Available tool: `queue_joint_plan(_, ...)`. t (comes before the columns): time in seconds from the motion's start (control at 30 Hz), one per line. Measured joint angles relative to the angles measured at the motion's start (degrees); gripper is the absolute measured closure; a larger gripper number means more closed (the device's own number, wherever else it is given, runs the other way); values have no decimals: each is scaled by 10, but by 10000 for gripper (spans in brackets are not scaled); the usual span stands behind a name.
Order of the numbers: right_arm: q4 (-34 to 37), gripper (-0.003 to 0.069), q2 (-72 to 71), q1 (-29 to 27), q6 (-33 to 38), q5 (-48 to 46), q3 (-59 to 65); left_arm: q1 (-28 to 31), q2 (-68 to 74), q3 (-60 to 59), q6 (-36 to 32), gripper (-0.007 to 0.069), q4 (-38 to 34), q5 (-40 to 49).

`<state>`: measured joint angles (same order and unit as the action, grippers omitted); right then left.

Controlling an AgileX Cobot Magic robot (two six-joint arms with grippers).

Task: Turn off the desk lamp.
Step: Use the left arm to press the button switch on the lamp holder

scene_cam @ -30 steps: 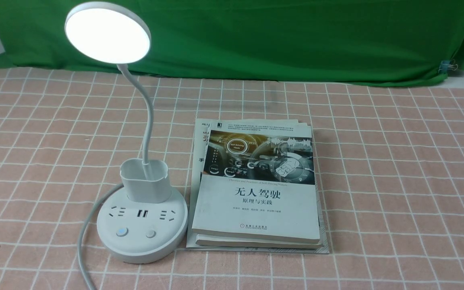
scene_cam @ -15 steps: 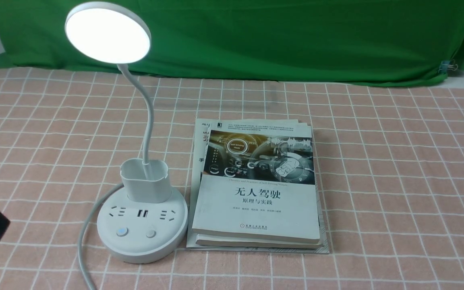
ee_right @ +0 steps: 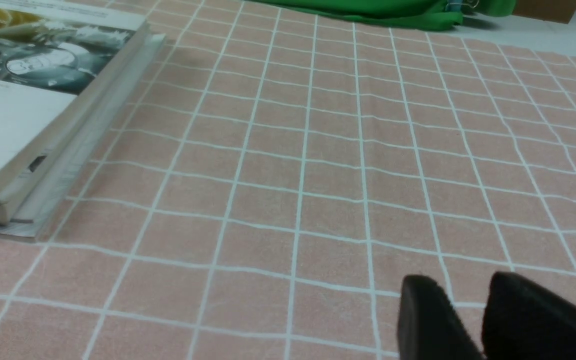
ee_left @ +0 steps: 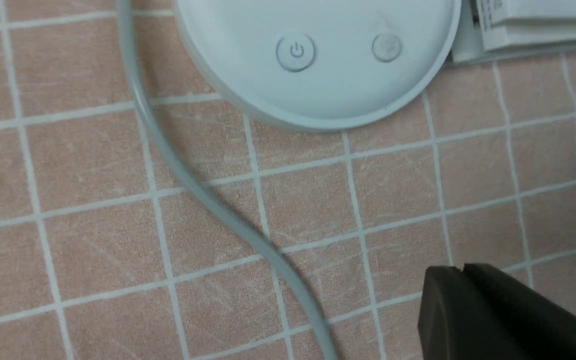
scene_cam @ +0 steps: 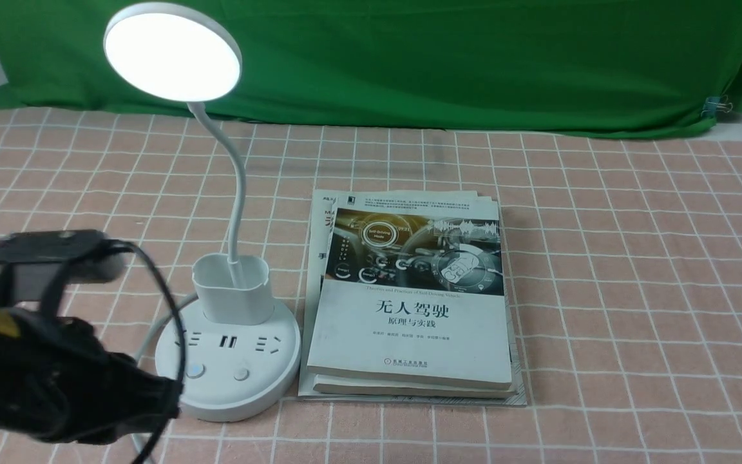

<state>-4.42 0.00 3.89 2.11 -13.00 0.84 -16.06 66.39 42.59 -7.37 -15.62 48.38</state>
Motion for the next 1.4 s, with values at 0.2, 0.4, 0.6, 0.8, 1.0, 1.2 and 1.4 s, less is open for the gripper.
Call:
queue_joint_plan(0.2,0,419,0,0,0,0,0,-76,148,86,33,620,55,5)
queue_joint_plan(0.4,0,419,0,0,0,0,0,-80,241,164,39,620,70,5)
queue_joint_plan(0.6,0,419,0,0,0,0,0,-70,294,213,51,620,95,6)
queue_joint_plan(0.8,0,419,0,0,0,0,0,-69,324,217,54,620,100,9)
queue_joint_plan(1.0,0,419,0,0,0,0,0,-69,347,222,54,620,100,15)
queue_joint_plan(1.2,0,419,0,0,0,0,0,-69,336,222,54,620,100,23)
queue_joint_plan(1.4,0,419,0,0,0,0,0,-70,291,221,59,620,101,26)
